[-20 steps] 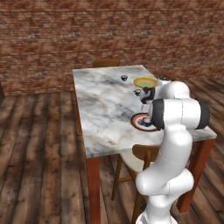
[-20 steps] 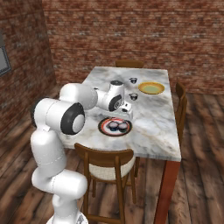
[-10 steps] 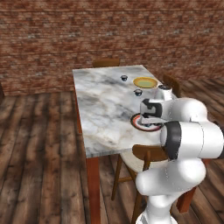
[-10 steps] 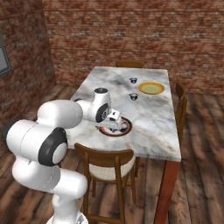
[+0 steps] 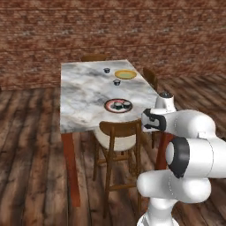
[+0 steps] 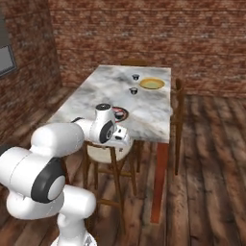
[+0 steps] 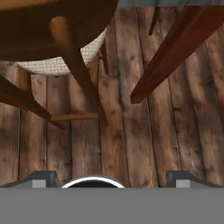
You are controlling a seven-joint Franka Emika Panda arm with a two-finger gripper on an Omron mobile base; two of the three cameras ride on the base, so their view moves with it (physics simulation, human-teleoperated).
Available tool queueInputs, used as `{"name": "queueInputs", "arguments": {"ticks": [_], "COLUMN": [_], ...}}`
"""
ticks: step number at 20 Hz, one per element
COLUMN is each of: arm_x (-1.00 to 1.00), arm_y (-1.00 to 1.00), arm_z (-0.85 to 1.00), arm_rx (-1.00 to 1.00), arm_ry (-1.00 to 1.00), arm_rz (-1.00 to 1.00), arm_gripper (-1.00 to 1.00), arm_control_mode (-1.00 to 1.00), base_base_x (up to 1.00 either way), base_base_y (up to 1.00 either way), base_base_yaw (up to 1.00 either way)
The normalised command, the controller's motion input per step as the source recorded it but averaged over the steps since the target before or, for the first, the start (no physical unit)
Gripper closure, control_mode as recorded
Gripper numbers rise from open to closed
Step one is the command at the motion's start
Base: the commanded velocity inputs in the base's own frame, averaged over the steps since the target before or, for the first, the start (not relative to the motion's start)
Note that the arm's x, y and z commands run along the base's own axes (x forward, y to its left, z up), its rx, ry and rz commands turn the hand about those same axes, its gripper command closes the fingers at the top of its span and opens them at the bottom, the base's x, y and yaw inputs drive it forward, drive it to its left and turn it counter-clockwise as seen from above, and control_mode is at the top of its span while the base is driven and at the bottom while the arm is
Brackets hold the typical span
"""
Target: Place two yogurt containers on each plate.
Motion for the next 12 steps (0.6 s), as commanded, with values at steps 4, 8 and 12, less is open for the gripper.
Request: {"name": "queueInputs", "arguments": {"ticks": [4,8,12], "arm_x": [0.00,0.00,0.00], "arm_y": [0.00,0.00,0.00], "arm_z": [0.00,0.00,0.00], "arm_rx": [0.00,0.00,0.00], "arm_ry": [0.00,0.00,0.00], "arm_rz": [0.00,0.00,0.00], "arm_gripper": [-1.00,-1.00,-1.00], "arm_control_mode": [1.00,1.00,1.00], "base_base_x": [-0.05,0.04,0.21], "base_base_y": [-1.00,-1.00,-1.00], "base_base_yaw": [0.01,0.04,0.07]}}
